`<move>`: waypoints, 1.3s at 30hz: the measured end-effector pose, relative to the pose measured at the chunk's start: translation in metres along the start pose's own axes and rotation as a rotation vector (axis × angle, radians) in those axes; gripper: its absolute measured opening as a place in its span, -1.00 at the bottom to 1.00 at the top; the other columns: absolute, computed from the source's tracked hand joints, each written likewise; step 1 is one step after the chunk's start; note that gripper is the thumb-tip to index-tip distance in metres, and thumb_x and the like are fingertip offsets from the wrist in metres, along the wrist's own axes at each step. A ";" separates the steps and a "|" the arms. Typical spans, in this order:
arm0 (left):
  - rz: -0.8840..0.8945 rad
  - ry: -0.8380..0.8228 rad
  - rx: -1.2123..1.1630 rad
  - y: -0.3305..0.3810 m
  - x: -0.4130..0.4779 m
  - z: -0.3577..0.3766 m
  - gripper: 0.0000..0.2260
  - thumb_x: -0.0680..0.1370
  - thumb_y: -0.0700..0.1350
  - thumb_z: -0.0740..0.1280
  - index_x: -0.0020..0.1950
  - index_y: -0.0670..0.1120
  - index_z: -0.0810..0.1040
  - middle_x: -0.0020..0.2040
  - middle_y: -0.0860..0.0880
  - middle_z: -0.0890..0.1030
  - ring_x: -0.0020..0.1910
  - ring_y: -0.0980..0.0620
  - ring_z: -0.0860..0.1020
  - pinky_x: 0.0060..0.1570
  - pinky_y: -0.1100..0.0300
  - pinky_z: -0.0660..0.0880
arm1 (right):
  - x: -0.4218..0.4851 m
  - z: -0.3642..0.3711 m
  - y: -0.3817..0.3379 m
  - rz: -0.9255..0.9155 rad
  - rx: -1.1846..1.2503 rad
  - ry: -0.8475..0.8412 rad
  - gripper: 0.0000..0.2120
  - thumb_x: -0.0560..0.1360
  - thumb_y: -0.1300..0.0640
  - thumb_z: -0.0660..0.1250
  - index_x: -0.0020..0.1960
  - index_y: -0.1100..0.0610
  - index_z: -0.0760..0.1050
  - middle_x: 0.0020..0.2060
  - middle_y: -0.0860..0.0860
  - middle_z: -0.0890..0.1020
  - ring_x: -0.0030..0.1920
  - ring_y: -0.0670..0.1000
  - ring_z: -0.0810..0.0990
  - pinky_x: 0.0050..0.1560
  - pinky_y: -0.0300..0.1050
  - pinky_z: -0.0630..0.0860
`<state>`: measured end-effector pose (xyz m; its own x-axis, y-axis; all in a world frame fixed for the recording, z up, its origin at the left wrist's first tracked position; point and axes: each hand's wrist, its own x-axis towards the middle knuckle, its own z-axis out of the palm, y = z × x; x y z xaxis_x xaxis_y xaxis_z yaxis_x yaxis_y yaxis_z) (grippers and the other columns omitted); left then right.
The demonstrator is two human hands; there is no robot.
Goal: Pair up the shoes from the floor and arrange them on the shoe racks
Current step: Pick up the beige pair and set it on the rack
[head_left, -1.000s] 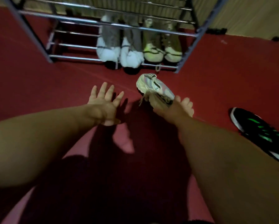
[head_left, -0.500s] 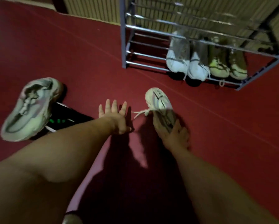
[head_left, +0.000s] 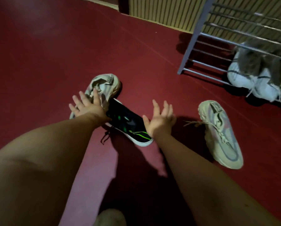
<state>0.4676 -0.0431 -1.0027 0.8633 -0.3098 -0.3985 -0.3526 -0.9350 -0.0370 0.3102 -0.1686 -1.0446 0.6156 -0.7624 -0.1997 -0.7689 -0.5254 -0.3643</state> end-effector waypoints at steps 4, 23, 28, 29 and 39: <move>-0.064 -0.081 0.033 -0.043 0.013 0.013 -0.02 0.40 0.30 0.34 0.51 0.13 -0.32 0.53 -0.21 -0.22 0.50 -0.29 -0.19 0.45 -0.21 -0.17 | 0.005 0.020 -0.033 -0.059 -0.018 -0.092 -0.34 0.55 -0.21 0.11 0.54 -0.12 -0.11 0.53 0.10 -0.12 0.52 0.13 -0.20 0.46 0.12 -0.07; 0.049 0.109 -0.312 -0.039 0.017 0.022 0.01 0.34 0.20 0.44 0.55 0.05 -0.19 0.32 -0.22 0.28 0.30 -0.25 0.28 0.28 -0.10 0.25 | 0.001 0.024 -0.014 -0.040 0.258 0.067 -0.27 0.40 -0.30 0.02 0.49 0.00 0.18 0.45 0.20 0.20 0.44 0.23 0.18 0.35 0.17 0.18; 0.160 0.144 -0.376 -0.015 0.000 0.005 0.04 0.32 0.17 0.47 0.55 0.03 -0.16 0.36 -0.21 0.27 0.33 -0.24 0.28 0.29 -0.07 0.27 | 0.023 -0.007 0.004 0.066 0.475 0.165 -0.43 0.51 -0.02 0.32 0.46 0.11 0.26 0.38 0.23 0.25 0.34 0.23 0.33 0.37 0.11 0.27; 0.201 0.147 -0.385 -0.007 -0.005 0.001 0.04 0.31 0.17 0.47 0.55 0.03 -0.16 0.37 -0.20 0.27 0.33 -0.23 0.27 0.29 -0.07 0.27 | 0.030 -0.011 0.007 0.113 0.548 0.158 -0.43 0.52 -0.02 0.32 0.46 0.11 0.26 0.37 0.23 0.27 0.32 0.22 0.35 0.37 0.09 0.27; 0.544 0.143 -0.352 0.112 -0.088 -0.002 0.10 0.28 0.22 0.48 0.55 0.03 -0.20 0.34 -0.15 0.28 0.32 -0.18 0.30 0.30 -0.02 0.26 | 0.035 -0.081 0.053 0.519 1.279 -0.318 -0.35 0.51 -0.20 0.26 0.49 -0.01 0.11 0.29 0.07 0.51 0.08 0.14 0.60 -0.16 0.05 0.59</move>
<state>0.3531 -0.1206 -0.9698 0.6431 -0.7511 -0.1489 -0.6340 -0.6313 0.4467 0.2767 -0.2534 -0.9966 0.4597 -0.5534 -0.6946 -0.3374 0.6146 -0.7130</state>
